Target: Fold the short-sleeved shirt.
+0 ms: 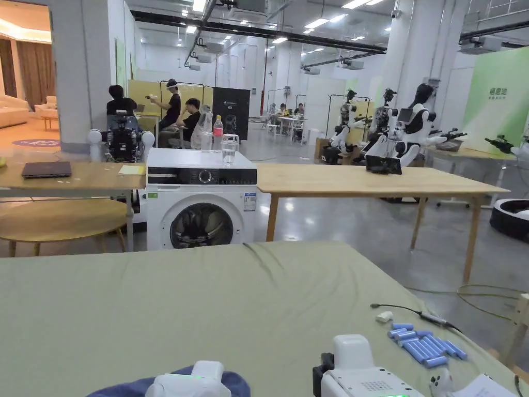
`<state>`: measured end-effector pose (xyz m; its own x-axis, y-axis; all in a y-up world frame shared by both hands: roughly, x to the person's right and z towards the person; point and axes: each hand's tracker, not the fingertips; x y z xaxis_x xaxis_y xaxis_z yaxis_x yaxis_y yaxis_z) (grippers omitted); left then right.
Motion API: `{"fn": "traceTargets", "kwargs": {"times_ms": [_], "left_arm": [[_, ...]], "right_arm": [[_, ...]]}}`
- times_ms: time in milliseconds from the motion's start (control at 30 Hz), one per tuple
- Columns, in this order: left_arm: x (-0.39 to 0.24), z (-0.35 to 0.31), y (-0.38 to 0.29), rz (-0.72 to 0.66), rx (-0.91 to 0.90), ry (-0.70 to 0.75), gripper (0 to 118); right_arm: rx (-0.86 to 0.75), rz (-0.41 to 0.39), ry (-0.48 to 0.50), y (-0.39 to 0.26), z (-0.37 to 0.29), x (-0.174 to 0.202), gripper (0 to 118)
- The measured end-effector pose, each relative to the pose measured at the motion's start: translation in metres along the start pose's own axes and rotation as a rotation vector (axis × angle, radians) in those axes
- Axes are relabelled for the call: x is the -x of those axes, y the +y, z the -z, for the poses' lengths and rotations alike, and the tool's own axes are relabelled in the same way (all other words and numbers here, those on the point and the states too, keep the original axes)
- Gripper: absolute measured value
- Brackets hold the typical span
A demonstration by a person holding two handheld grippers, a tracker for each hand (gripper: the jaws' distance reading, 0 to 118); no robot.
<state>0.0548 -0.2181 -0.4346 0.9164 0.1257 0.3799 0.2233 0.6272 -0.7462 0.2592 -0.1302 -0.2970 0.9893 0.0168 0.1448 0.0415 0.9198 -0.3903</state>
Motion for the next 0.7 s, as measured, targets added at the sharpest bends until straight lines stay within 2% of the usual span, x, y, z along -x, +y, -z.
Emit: {"fn": "traceTargets", "kwargs": {"times_ms": [33, 67, 133, 200, 333, 367, 400, 433, 467, 600, 633, 667, 700], "left_arm": [[0.006, -0.006, 0.004, -0.021, -0.009, -0.013, 93], [0.011, -0.015, 0.007, -0.015, -0.018, -0.016, 115], [0.024, -0.039, 0.011, 0.022, -0.082, 0.02, 115], [0.045, -0.079, 0.013, 0.058, -0.223, 0.061, 115], [0.104, -0.166, -0.005, 0.036, -0.376, 0.162, 114], [0.121, -0.187, -0.015, 0.001, -0.4, 0.189, 112], [0.137, -0.206, -0.024, -0.012, -0.418, 0.22, 102], [0.156, -0.226, -0.036, -0.03, -0.43, 0.25, 69], [0.174, -0.242, -0.048, -0.045, -0.43, 0.291, 0], [0.227, -0.283, -0.098, -0.079, -0.395, 0.406, 0], [0.24, -0.284, -0.108, -0.105, -0.38, 0.502, 0], [0.253, -0.283, -0.116, -0.153, -0.368, 0.408, 0], [0.261, -0.28, -0.12, -0.199, -0.326, 0.399, 0]], "right_arm": [[0.012, 0.007, 0.011, 0.0, 0.003, 0.001, 0], [0.013, 0.009, 0.015, -0.001, 0.004, 0.005, 0], [0.006, 0.001, 0.024, 0.0, 0.002, 0.017, 0], [0.006, -0.007, 0.065, 0.004, 0.002, 0.035, 0], [-0.01, -0.026, 0.134, 0.009, -0.005, 0.08, 0], [-0.012, -0.027, 0.158, 0.01, -0.006, 0.091, 0], [-0.016, -0.031, 0.169, 0.01, -0.008, 0.102, 0], [-0.02, -0.033, 0.187, 0.011, -0.01, 0.113, 0], [-0.017, -0.031, 0.207, 0.012, -0.011, 0.124, 0], [0.0, -0.044, 0.265, 0.01, -0.015, 0.156, 0], [-0.004, -0.05, 0.275, 0.008, -0.017, 0.161, 0], [-0.006, -0.057, 0.282, 0.008, -0.018, 0.166, 0], [-0.004, -0.059, 0.285, 0.007, -0.018, 0.168, 0]]}}
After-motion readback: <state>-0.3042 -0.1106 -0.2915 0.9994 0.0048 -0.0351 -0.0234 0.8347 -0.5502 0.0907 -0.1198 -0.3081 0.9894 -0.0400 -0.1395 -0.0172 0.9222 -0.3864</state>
